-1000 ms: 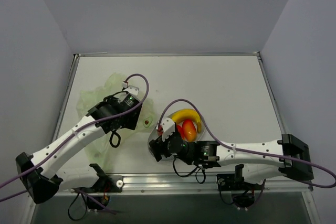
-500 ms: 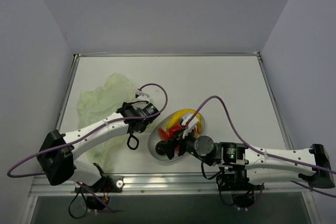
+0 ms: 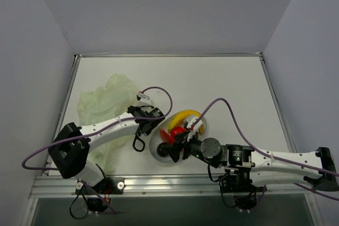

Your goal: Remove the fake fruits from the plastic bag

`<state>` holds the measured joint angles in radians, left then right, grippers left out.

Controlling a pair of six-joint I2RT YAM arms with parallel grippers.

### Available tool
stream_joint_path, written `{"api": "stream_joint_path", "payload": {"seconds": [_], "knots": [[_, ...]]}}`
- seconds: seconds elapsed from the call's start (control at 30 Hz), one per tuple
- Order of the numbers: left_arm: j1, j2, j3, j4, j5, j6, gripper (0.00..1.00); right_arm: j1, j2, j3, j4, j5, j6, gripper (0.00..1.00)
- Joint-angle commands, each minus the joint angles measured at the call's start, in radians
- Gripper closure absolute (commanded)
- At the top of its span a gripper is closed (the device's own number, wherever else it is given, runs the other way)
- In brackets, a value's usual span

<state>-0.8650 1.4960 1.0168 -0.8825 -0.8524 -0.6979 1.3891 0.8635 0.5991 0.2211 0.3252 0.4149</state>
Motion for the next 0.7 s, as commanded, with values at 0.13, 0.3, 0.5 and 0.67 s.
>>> {"api": "stream_joint_path", "payload": {"seconds": [0.13,0.3,0.5,0.67], "knots": [[-0.002,-0.137,0.088,0.028,0.025,0.026,0.98,0.002,0.153,-0.035,0.17,-0.046,-0.047,0.74],[0.049,-0.278,0.108,0.098,0.137,0.102,0.98,-0.045,0.31,-0.036,0.432,-0.06,-0.053,0.84],[0.191,-0.339,0.08,0.172,0.363,0.158,0.97,-0.203,0.656,0.085,0.589,-0.192,-0.047,0.73],[0.267,-0.35,0.088,0.22,0.502,0.169,0.98,-0.22,0.877,0.296,0.603,-0.106,-0.08,0.53]]}}
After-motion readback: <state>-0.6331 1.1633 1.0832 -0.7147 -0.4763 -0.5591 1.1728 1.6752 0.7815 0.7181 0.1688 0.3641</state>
